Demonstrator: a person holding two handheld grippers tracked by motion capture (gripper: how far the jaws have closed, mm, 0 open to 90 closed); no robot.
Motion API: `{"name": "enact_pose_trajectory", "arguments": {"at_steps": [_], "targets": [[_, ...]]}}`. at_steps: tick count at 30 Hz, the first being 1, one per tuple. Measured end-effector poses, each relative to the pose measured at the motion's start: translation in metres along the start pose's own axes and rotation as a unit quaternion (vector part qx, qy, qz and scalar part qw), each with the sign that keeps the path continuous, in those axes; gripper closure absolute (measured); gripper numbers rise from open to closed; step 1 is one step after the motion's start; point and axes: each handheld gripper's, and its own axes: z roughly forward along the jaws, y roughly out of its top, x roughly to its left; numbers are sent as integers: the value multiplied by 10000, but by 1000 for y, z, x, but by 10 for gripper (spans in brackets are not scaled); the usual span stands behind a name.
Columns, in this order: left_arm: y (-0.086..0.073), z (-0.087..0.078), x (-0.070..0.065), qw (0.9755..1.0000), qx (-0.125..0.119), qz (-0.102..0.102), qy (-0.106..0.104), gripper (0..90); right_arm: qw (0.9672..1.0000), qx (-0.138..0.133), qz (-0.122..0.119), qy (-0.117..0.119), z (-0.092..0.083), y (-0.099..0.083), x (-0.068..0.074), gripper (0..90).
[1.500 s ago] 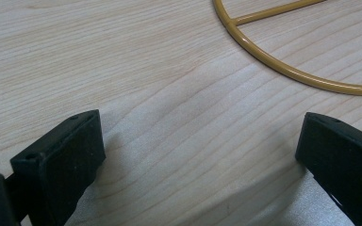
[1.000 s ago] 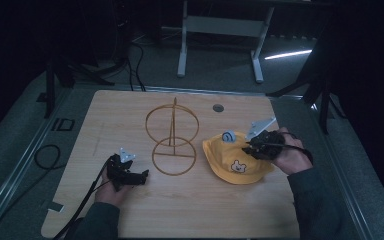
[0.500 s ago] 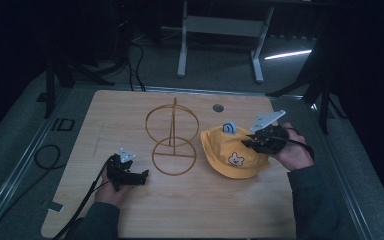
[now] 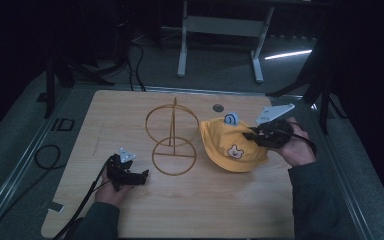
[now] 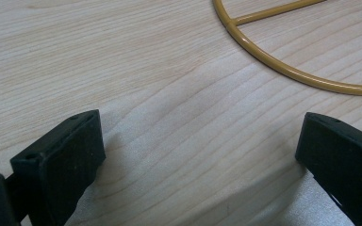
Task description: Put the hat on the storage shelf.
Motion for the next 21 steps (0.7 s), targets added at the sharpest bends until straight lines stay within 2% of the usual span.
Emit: {"name": "enact_pose_trajectory", "arguments": {"at_steps": [4,11,21], "targets": [[0,0,0,10000,1,1,0,20,9998,-149,107,-1,-4,1,-4,779],[0,0,0,10000,-5,-6,-2,20,9995,-274,142,-74,-7,4,-8,781],[0,0,0,10000,-6,-9,-1,19,9975,-615,315,-155,-14,11,-14,786]]}}
